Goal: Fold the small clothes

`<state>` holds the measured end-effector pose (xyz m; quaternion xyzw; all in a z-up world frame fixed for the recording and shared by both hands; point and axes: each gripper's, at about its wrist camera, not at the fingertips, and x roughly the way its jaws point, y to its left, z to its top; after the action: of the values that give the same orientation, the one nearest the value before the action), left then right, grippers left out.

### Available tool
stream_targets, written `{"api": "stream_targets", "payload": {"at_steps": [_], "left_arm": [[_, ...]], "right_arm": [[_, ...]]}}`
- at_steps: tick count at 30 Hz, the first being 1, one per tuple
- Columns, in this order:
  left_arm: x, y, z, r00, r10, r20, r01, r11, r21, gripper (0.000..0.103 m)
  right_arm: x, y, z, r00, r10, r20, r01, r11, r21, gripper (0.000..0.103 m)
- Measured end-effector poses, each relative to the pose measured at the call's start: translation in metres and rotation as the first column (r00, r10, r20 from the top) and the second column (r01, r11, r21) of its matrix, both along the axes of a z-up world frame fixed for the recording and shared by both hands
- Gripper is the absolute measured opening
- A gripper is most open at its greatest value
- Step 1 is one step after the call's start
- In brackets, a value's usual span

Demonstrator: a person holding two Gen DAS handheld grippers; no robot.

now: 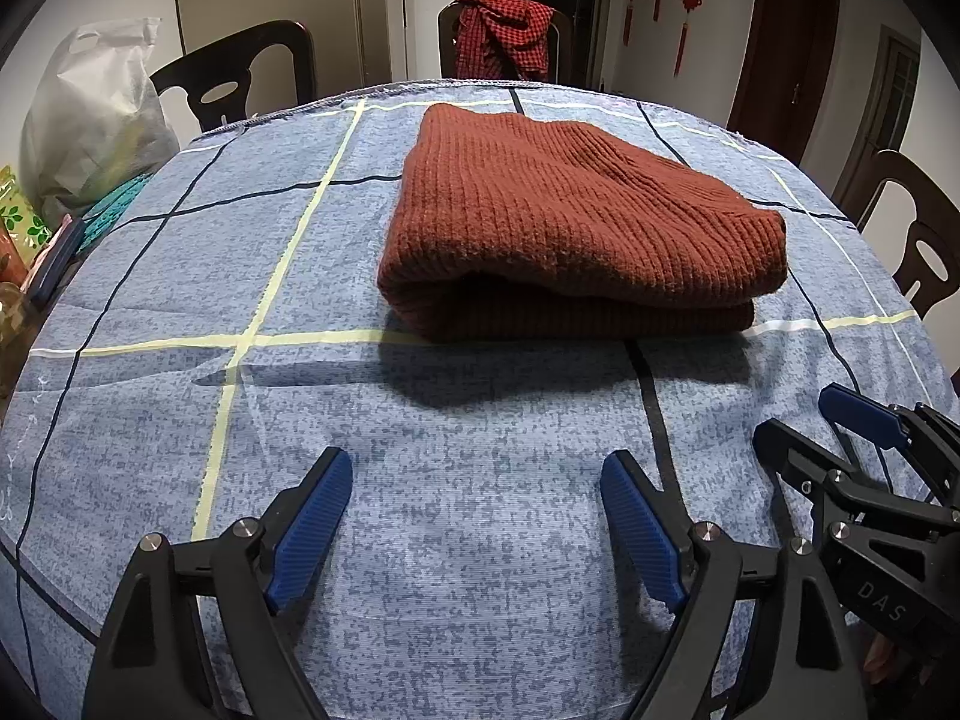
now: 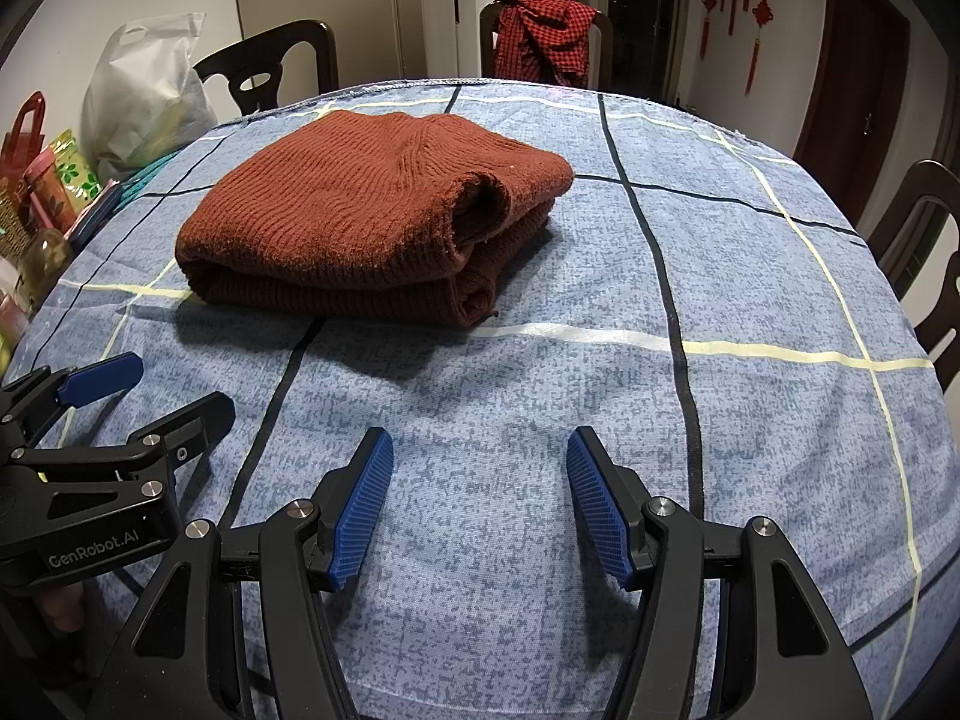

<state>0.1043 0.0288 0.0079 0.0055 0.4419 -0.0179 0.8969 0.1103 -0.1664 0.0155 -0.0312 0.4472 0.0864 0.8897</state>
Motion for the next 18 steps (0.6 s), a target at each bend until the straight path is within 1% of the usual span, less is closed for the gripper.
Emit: {"api": "stream_targets", "payload": {"at_steps": [18], "left_arm": [[-0.0004,-0.0006,-0.0003,1.0,0.002,0.0,-0.002,1.0,-0.001,0.088]], "right_arm": [[-0.0002,0.0,-0.0004,1.0,0.0,0.0,0.0,1.0,0.001,0.061]]}}
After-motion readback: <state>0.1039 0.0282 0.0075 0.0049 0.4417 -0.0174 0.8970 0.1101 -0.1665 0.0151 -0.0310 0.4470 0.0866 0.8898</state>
